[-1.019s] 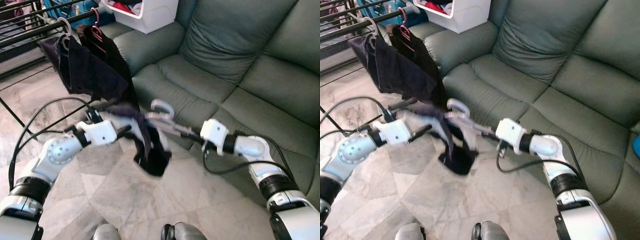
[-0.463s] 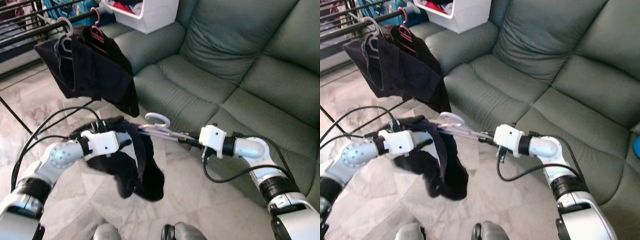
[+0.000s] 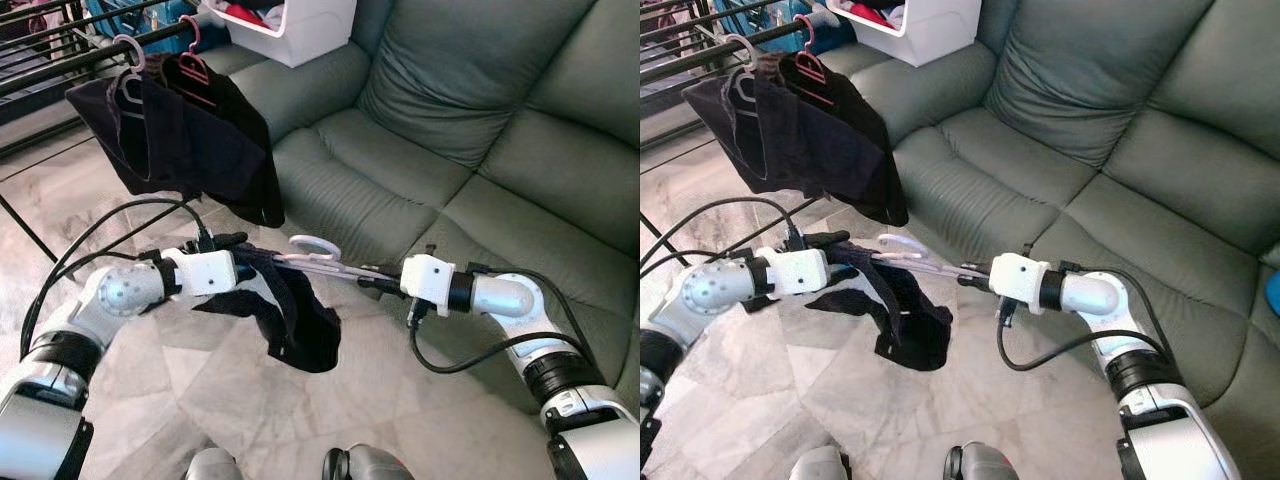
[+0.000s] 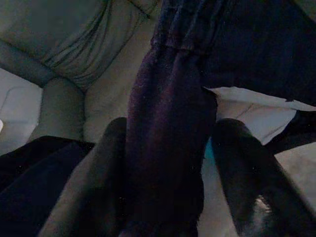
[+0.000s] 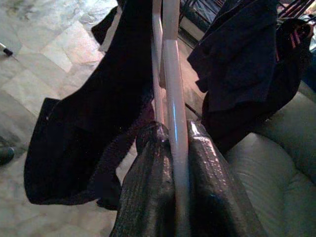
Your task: Hang hanger
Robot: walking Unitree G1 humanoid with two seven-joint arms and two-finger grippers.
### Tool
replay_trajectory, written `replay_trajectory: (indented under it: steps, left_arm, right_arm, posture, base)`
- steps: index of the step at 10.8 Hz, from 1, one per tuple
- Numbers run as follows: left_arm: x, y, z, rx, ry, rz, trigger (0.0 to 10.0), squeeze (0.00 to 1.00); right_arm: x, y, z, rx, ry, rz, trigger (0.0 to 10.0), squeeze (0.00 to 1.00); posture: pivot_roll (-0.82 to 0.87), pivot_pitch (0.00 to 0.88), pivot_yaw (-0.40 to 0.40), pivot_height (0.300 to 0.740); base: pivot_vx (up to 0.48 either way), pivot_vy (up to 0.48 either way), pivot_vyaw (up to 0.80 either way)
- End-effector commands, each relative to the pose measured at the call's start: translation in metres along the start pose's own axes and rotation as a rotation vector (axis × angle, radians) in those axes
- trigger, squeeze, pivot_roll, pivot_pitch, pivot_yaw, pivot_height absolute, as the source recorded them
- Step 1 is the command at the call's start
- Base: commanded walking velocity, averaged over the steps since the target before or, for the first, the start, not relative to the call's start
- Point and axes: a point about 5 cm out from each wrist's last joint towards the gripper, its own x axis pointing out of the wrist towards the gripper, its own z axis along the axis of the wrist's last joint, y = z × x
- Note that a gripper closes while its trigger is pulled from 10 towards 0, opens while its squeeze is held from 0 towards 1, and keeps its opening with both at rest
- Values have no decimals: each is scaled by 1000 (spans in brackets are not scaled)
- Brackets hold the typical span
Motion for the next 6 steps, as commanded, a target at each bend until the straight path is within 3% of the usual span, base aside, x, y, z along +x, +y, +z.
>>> replay_trajectory:
  steps: [1,6]
  left_arm:
    - [-3,2,-3,2,20,-40,0,0]
    - [-8,16,-4,12,47,-105,0,0]
  right_arm:
    - [1,-9,10,-64,-39,-38,10000,0]
    - [5,-5,8,-119,-24,-43,10000,0]
  posture:
    - [-41,80,-74,740]
    - [-39,81,-71,740]
  base:
    - [0,0,0]
    - [0,0,0]
